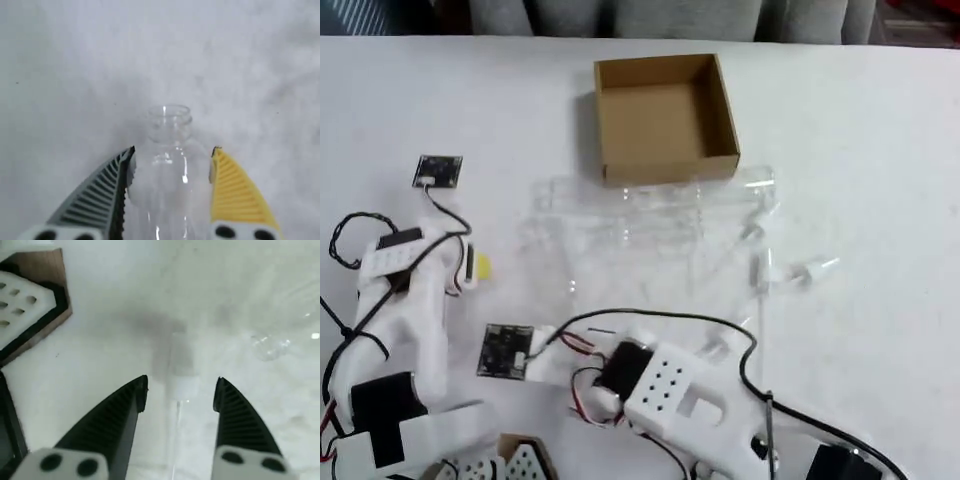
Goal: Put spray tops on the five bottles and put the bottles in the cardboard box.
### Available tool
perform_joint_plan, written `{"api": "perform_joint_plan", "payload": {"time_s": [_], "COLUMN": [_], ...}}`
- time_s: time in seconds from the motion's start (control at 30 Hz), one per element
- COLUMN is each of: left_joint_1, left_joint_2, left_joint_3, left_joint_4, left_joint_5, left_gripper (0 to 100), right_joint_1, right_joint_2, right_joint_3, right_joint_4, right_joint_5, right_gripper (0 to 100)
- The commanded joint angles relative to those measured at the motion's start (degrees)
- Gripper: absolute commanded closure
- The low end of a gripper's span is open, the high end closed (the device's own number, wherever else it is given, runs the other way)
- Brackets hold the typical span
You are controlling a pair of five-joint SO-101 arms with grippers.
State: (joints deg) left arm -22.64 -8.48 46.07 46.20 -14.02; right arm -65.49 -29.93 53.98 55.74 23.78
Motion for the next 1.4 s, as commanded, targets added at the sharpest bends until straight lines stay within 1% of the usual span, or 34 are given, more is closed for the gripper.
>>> {"api": "perform_joint_plan", "payload": {"time_s": [0.0,0.23,0.4,0.6,0.67,0.8,0.83,0.97,1.03,1.1,1.23,1.37], "left_joint_1": [0.57,0.57,0.57,0.57,0.57,0.57,0.57,0.57,0.57,0.57,0.66,1.10], "left_joint_2": [-0.22,-0.13,-0.13,-0.13,-0.13,-0.13,-0.13,-0.13,-0.13,-0.13,-0.31,-4.97], "left_joint_3": [-3.25,-3.25,-3.25,-3.25,-3.25,-3.25,-3.25,-3.25,-3.25,-3.25,-3.25,-5.01], "left_joint_4": [0.70,0.79,0.79,0.88,0.88,0.88,0.88,0.88,0.88,0.70,0.35,3.25], "left_joint_5": [0.53,0.53,0.53,0.53,0.53,0.53,0.53,0.53,0.53,0.53,0.97,0.97], "left_gripper": [98,98,98,98,98,98,98,98,98,98,98,98], "right_joint_1": [-0.22,-0.13,1.10,3.03,3.03,3.91,4.44,9.01,12.26,16.31,26.86,39.08], "right_joint_2": [0.13,0.92,8.13,13.76,14.90,15.69,15.52,12.44,8.66,3.91,-5.67,-13.58], "right_joint_3": [0.97,1.85,0.88,-1.49,-1.58,-1.67,-1.67,-1.76,-3.08,-5.27,-10.20,-13.27], "right_joint_4": [-3.74,-4.62,-7.60,-8.22,-9.01,-10.33,-10.42,-8.84,-5.05,0.13,10.42,15.69], "right_joint_5": [-0.79,-0.70,-0.62,-0.62,-0.62,-0.62,-0.70,-1.05,-1.41,-3.69,-7.21,-7.30], "right_gripper": [82.0,82.2,82.2,82.7,86.6,98.8,98.3,98.3,98.2,98.2,98.2,98.2]}}
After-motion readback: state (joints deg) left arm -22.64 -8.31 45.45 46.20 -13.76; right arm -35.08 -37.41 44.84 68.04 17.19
